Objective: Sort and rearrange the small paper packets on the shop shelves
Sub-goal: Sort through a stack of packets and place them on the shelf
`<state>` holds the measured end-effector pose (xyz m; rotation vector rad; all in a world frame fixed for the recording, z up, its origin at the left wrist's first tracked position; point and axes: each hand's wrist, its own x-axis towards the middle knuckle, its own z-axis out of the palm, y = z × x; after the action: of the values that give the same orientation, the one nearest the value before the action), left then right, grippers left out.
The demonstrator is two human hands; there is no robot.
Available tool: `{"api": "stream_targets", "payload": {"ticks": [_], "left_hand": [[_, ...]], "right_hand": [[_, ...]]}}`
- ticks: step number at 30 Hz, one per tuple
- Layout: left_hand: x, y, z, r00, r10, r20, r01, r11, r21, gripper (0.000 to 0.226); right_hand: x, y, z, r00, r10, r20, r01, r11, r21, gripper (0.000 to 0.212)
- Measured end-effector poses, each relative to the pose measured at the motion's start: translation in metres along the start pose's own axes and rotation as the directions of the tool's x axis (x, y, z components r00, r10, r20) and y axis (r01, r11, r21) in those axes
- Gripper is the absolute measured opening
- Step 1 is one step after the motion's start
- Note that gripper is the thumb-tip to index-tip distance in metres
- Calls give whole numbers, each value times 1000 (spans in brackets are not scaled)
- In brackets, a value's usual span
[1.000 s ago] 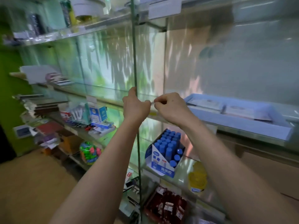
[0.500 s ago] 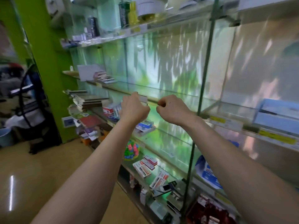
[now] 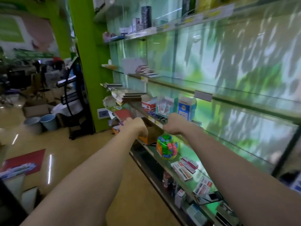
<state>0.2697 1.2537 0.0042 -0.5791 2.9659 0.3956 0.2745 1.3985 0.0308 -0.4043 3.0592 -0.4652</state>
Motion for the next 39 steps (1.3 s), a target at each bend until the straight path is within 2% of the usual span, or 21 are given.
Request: {"api": "stream_targets", "payload": {"ticks": [4,6,9,12,14,22,33,39], "left_hand": [[23,-48,5,983,-171,71,173,985,-19,79],[31,-69,5,979,-190,66,192,981,-16,72],[44,-95,3,968,-246,54,246,969,0,75],[57,-114,0,957,-286,39,286,958,18,67],[70,-124,-2,950,-310,34,308,950,42,63],[156,-149,-11,946,-324,27,320,943,87,58],[280,-155,-34,950,-313,19,306,940,153,50],[333,-153,-43,957,-289,2,284,944,170,50]], "right_hand": [[27,-36,29,994,-22,106,25,999,-24,13],[43,-51,42,992,-45,121,50,998,-36,10],[65,-71,61,984,-65,165,69,997,-16,7],[89,-89,77,973,-86,216,89,996,-5,18],[109,-100,88,962,-116,245,117,993,10,11],[209,-138,120,944,-193,269,203,979,-10,37],[336,-170,140,927,-204,316,208,978,22,31],[390,-166,140,942,-201,268,199,979,37,33]]}}
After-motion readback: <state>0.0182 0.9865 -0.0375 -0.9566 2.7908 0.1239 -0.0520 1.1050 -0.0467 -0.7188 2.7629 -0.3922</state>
